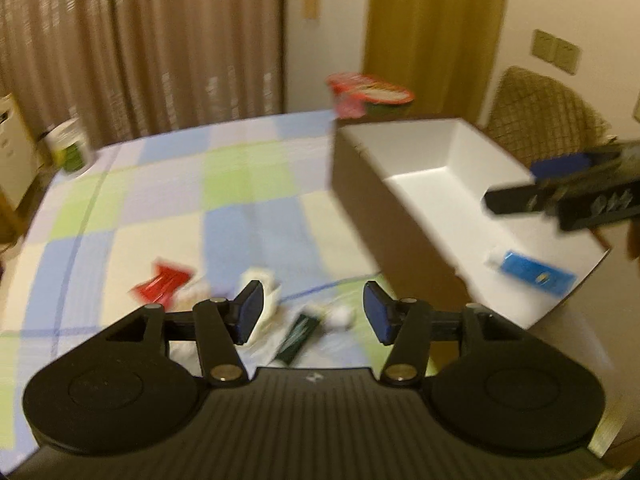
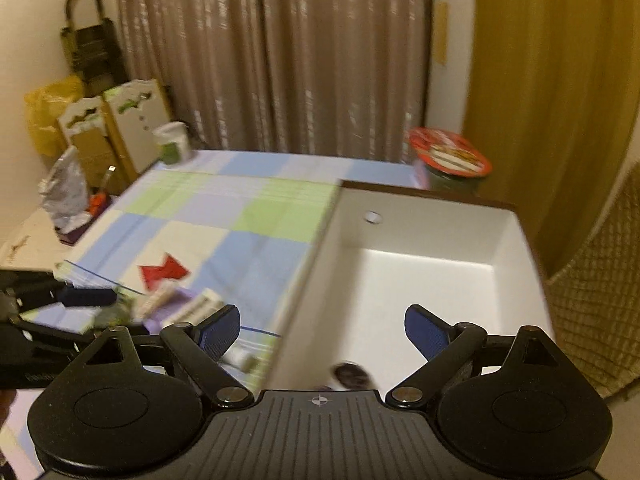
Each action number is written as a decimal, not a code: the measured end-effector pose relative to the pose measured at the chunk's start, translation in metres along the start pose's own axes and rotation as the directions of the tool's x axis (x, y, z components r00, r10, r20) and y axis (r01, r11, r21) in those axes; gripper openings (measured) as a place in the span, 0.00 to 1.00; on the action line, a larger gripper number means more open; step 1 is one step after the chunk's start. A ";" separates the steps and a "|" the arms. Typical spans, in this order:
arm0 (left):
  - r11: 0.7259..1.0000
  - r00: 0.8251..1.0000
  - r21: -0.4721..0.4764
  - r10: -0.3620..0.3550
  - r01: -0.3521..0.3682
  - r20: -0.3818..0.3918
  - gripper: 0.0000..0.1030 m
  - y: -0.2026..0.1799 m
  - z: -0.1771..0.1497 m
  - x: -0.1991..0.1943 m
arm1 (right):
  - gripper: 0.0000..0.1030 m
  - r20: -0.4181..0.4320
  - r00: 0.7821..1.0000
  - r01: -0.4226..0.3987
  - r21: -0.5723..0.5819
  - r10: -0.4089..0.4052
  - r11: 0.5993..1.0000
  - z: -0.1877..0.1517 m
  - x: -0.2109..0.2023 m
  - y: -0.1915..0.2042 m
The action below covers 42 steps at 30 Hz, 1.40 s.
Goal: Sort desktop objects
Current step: 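Move both open tools back over the remaining items on the table, then lower the right tool onto the clear floss pick box and grasp it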
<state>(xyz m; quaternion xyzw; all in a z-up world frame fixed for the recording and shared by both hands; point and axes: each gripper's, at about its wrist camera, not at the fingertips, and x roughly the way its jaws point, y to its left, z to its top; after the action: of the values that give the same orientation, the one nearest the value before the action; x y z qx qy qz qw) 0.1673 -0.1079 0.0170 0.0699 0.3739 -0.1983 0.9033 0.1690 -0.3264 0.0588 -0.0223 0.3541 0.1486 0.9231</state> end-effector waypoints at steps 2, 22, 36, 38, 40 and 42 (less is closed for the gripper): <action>1.000 1.000 -0.012 0.024 -0.024 -0.019 0.56 0.014 -0.013 -0.005 | 0.90 0.011 1.000 -0.025 -0.019 0.026 0.999 0.000 0.000 0.017; 0.997 0.986 -0.043 0.056 -0.063 -0.158 0.89 0.063 -0.094 -0.030 | 0.90 -0.137 0.985 -0.120 -0.105 0.105 0.987 -0.049 0.025 0.117; 0.998 0.984 -0.030 0.045 -0.051 -0.174 0.90 0.070 -0.104 -0.035 | 0.90 -0.232 0.971 -0.067 -0.059 0.052 0.996 -0.075 0.032 0.129; 0.998 0.984 -0.028 0.043 -0.049 -0.173 0.90 0.070 -0.104 -0.035 | 0.90 -0.237 0.970 -0.065 -0.055 0.050 0.996 -0.077 0.032 0.130; 0.999 0.984 -0.026 0.040 -0.045 -0.174 0.90 0.069 -0.104 -0.034 | 0.90 -0.241 0.969 -0.063 -0.050 0.049 0.997 -0.079 0.033 0.129; 0.999 0.984 -0.024 0.035 -0.040 -0.174 0.90 0.069 -0.103 -0.034 | 0.90 -0.242 0.969 -0.063 -0.044 0.050 0.997 -0.081 0.033 0.129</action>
<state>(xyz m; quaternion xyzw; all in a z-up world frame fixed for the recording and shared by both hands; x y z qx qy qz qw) 0.1072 -0.0061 -0.0343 0.0814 0.4523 -0.1693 0.8718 0.1028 -0.2064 -0.0152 -0.0536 0.4598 0.1801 0.8679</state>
